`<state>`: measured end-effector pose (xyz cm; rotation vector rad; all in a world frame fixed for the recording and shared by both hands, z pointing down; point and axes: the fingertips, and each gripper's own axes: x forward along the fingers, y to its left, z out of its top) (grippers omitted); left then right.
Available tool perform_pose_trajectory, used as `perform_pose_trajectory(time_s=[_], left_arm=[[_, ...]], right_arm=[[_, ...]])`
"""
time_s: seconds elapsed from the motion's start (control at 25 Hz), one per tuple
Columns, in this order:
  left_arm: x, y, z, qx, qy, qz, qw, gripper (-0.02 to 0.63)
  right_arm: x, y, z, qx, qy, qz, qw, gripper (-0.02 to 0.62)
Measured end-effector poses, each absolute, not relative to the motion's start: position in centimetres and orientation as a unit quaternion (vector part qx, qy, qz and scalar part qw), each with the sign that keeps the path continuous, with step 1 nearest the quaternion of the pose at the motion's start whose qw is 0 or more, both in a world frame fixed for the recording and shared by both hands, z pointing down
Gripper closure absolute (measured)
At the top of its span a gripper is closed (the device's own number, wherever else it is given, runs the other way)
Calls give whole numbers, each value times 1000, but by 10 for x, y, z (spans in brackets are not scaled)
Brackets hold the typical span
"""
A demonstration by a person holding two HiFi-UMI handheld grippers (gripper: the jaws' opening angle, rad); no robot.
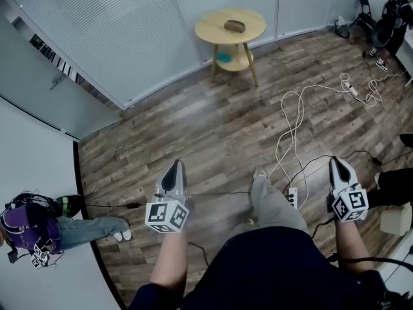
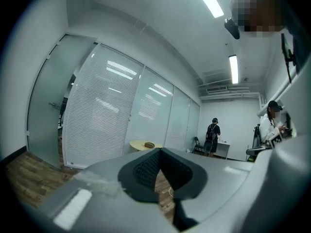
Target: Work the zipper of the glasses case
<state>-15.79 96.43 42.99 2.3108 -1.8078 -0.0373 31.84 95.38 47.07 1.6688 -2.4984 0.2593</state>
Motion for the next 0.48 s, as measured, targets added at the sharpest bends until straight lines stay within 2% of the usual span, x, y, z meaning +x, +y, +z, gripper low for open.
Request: perform_pose_trajectory(time_s=[0.48], left_arm=[[-199,783,409,749,-657,5,86,603]], right_arm=[[280,702,464,523,-847,94,17,589]])
